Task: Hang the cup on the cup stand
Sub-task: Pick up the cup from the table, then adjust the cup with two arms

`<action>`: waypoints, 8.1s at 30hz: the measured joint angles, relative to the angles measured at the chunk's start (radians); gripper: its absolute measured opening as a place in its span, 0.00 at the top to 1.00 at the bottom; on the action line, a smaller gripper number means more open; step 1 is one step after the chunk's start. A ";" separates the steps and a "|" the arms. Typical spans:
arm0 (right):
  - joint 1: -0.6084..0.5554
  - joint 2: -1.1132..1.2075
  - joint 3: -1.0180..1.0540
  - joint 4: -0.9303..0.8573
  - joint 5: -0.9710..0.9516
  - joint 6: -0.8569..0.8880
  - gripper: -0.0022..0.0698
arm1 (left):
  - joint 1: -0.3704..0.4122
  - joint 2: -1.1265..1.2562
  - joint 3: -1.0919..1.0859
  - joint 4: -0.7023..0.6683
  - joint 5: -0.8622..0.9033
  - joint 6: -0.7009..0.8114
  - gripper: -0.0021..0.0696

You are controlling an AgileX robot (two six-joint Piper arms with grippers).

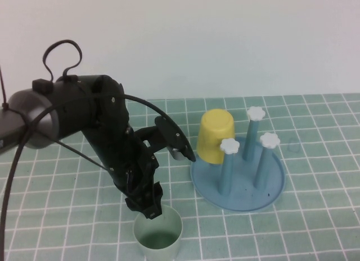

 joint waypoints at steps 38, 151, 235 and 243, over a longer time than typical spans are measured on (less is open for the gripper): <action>0.000 0.000 0.000 0.000 0.000 0.000 0.97 | 0.000 0.043 -0.004 -0.110 0.012 0.008 0.95; 0.561 0.972 -0.868 0.339 0.475 -0.632 0.25 | 0.290 -0.419 0.304 -0.845 0.144 0.454 0.96; 0.642 1.486 -1.100 0.342 0.613 -0.710 0.23 | 0.139 -0.263 0.270 -0.820 0.130 0.482 0.49; 0.642 1.486 -1.100 0.325 0.615 -0.680 0.23 | 0.139 -0.265 0.081 -0.635 0.195 0.345 0.47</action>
